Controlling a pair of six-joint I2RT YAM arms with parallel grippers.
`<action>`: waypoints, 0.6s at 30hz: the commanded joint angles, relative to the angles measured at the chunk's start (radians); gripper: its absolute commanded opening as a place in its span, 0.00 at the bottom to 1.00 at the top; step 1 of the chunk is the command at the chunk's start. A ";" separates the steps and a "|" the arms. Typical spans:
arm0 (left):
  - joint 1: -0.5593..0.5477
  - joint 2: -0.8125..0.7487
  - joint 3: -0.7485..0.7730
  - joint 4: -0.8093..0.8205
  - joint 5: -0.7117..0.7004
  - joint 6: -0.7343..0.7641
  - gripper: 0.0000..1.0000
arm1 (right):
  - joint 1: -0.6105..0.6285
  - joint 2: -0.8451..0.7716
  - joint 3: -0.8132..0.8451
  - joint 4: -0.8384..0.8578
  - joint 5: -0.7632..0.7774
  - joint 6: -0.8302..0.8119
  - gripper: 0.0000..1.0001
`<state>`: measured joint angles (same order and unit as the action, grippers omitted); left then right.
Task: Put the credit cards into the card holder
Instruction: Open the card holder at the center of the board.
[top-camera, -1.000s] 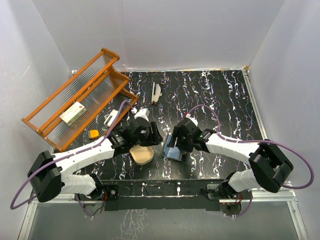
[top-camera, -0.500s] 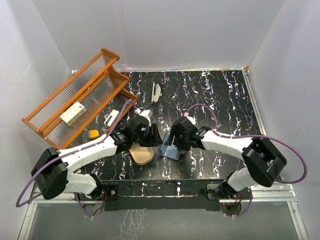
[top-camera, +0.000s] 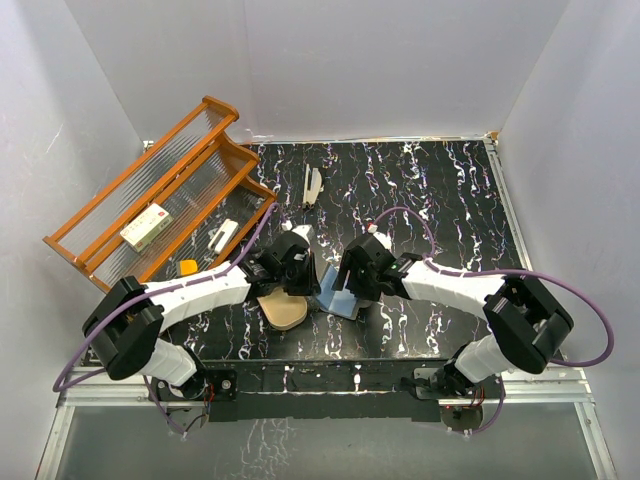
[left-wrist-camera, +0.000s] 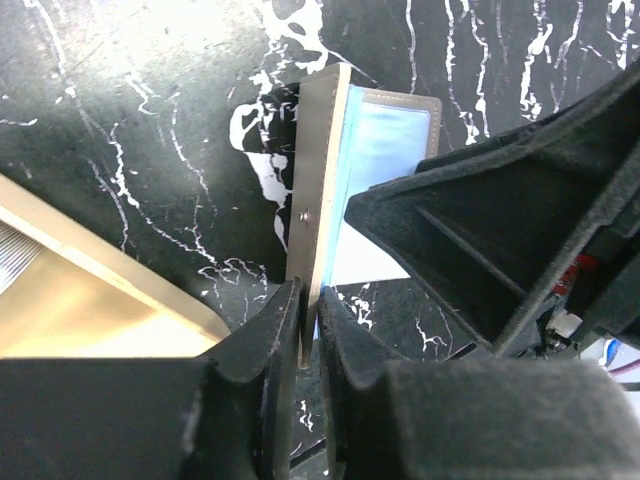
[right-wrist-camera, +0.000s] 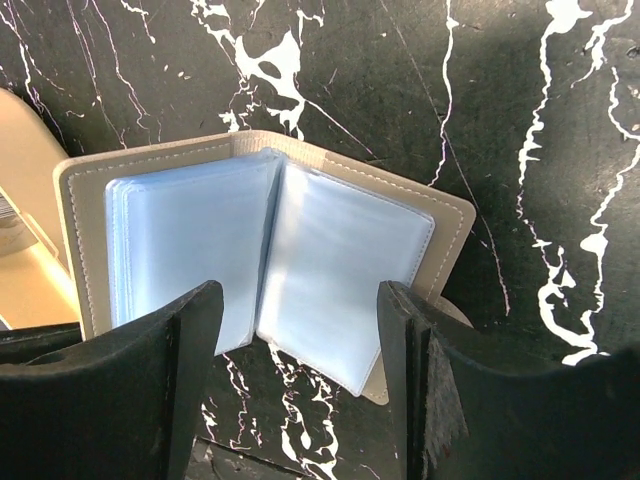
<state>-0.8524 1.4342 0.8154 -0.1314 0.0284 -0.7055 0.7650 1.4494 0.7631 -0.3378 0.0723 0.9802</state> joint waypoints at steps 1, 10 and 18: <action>0.006 -0.018 -0.027 0.078 0.064 -0.070 0.07 | 0.004 -0.035 0.022 0.027 0.052 -0.009 0.62; 0.004 0.016 -0.107 0.345 0.159 -0.349 0.00 | 0.002 -0.122 0.013 -0.026 0.128 -0.011 0.62; -0.033 0.032 -0.199 0.450 0.048 -0.479 0.00 | 0.000 -0.094 0.004 -0.071 0.159 0.013 0.61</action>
<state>-0.8597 1.4609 0.6636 0.2375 0.1383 -1.0908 0.7647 1.3415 0.7620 -0.3878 0.1890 0.9752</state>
